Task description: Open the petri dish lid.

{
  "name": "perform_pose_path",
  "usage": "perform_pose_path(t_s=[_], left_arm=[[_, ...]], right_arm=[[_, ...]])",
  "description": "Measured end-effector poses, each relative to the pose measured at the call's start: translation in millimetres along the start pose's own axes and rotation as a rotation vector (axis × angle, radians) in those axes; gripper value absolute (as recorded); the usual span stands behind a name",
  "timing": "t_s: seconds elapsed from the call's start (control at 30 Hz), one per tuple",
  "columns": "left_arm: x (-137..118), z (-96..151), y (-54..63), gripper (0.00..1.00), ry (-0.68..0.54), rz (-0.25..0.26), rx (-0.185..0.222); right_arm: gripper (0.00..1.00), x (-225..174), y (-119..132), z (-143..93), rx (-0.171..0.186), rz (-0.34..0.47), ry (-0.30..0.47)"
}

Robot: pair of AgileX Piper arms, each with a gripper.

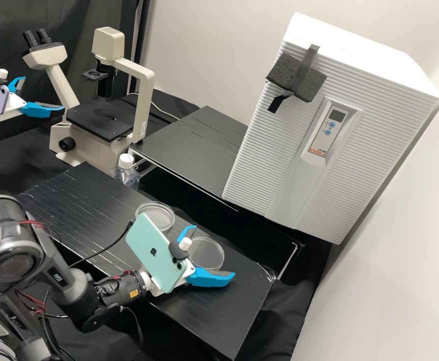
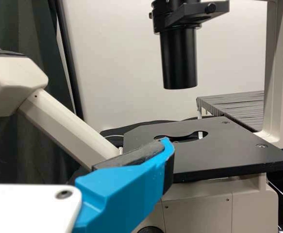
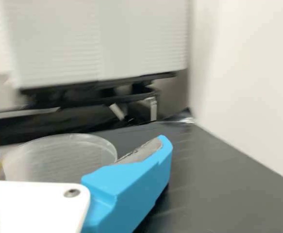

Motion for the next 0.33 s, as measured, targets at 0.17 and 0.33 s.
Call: perform_pose_path(t_s=[0.17,0.33], left_arm=[[0.0,0.0,0.0,1.0,0.0,0.0,0.0],[0.0,0.0,0.0,1.0,0.0,0.0,0.0]], right_arm=[[1.0,-2.8,12.5,-0.2,0.126,0.05,0.031],[1.0,-3.3,15.8,3.3,0.176,0.028,0.044]])
